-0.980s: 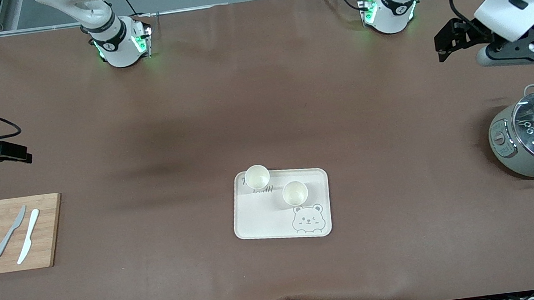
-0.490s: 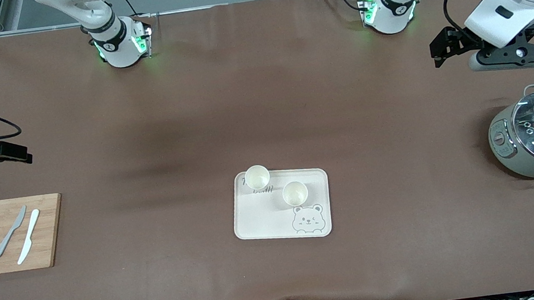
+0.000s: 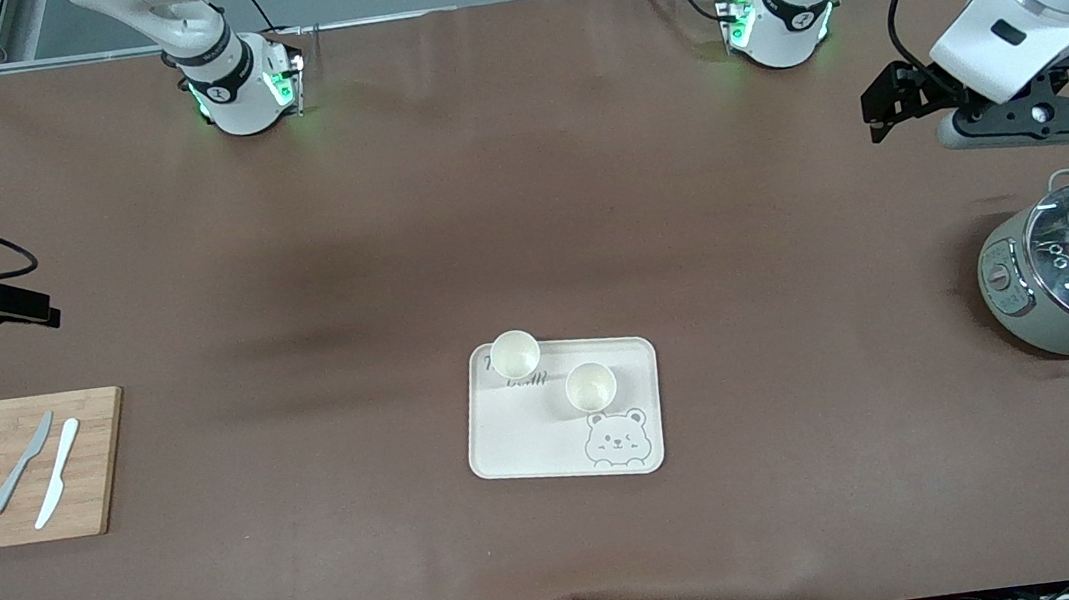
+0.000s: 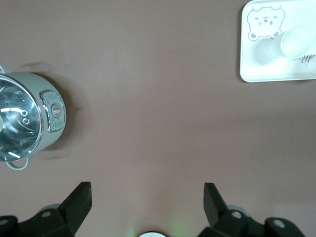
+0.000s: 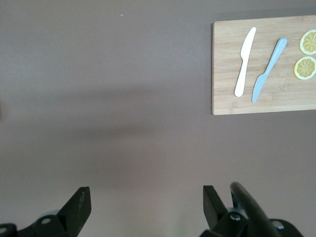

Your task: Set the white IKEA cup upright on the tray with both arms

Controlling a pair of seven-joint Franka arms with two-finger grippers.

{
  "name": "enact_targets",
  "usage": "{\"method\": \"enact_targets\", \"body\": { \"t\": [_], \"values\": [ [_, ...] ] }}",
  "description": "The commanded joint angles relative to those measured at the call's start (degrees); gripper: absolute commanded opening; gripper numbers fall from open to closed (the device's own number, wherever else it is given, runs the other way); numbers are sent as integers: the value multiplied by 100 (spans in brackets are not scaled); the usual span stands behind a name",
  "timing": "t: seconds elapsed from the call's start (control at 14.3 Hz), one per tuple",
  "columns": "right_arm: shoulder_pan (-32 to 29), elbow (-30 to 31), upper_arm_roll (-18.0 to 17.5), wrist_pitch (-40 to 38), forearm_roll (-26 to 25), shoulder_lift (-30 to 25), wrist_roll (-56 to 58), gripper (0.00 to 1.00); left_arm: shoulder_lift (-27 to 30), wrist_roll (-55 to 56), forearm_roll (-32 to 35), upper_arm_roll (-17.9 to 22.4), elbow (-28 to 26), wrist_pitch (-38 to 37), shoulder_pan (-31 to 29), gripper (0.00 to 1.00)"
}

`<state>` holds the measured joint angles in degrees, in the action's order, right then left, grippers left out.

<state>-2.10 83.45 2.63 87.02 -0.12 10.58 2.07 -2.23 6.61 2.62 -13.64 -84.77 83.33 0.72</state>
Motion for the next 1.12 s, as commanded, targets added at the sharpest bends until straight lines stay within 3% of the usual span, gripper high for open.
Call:
{"method": "enact_targets", "body": {
  "t": [0.0,1.05],
  "values": [
    [-89,180,-69,52,82,-171,13,100,-102,-107,-95,28,197,-53,42,100],
    [-27,180,-87,61,82,-153,4,100,-102,-98,-86,89,180,-62,25,100]
  ]
}}
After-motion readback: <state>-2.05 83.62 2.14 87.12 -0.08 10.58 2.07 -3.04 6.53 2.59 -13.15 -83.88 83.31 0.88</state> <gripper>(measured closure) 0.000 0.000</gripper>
